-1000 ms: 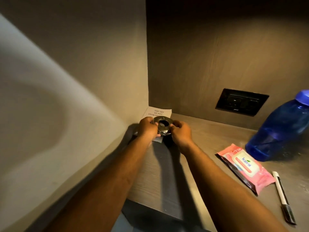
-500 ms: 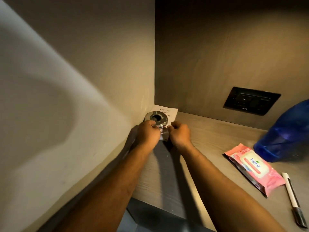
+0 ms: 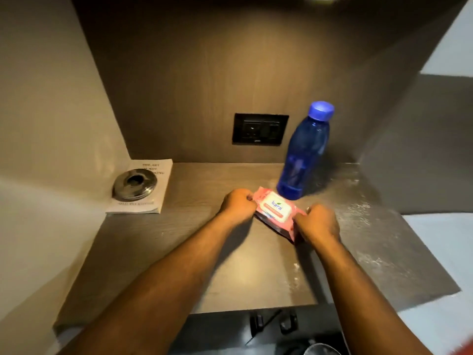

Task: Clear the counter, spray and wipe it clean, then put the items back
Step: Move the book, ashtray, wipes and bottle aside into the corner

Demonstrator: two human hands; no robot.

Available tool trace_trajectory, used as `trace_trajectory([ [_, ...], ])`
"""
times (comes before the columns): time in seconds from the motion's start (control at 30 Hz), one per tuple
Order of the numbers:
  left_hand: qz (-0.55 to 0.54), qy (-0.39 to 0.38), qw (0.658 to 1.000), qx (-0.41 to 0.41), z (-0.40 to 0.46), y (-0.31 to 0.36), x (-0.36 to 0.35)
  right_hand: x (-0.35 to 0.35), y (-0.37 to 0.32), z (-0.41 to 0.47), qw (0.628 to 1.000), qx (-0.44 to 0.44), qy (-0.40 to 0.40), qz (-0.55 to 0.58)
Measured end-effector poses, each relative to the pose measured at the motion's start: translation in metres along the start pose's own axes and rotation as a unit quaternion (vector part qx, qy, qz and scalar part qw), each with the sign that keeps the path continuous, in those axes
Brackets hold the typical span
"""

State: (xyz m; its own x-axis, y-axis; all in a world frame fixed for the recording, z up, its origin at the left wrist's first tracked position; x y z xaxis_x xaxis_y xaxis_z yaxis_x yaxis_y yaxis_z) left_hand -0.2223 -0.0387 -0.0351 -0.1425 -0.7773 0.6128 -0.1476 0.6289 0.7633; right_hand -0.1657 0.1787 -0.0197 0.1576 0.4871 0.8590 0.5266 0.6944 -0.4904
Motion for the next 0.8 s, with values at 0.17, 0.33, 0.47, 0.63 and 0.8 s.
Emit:
trace_trajectory([
  [0.17, -0.051, -0.013, 0.998, 0.047, 0.005, 0.005, -0.013, -0.012, -0.004, -0.005, 0.999, -0.012, -0.036, 0.03],
  [0.33, -0.185, 0.055, 0.977, 0.096, 0.004, -0.016, 0.013, -0.033, -0.027, -0.011, 0.979, 0.012, -0.084, 0.188],
  [0.47, -0.223, 0.108, 0.963, 0.105, -0.001, -0.035, 0.054, -0.061, -0.074, -0.025, 0.964, 0.042, -0.126, 0.231],
  [0.63, -0.247, 0.187, 0.947, 0.083, 0.001, -0.061, 0.135, -0.096, -0.151, -0.049, 0.906, 0.047, -0.179, 0.381],
  [0.8, -0.19, 0.256, 0.945, 0.076, -0.007, -0.092, 0.225, -0.131, -0.235, -0.069, 0.851, 0.057, -0.246, 0.461],
])
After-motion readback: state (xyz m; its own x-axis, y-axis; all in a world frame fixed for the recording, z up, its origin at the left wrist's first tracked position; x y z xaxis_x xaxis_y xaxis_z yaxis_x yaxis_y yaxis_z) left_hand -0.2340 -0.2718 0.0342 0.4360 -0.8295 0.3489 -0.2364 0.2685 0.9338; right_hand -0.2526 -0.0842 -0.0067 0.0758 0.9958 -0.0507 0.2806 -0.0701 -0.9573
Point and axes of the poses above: each hand's wrist, its own z-axis towards the middle knuckle, its own x-axis out of the back of the hand, y = z × x, the point moved 8 cm from there along z, towards the middle knuckle, and after that the axes turned 3 degrees about z, right-handed, at the moved point
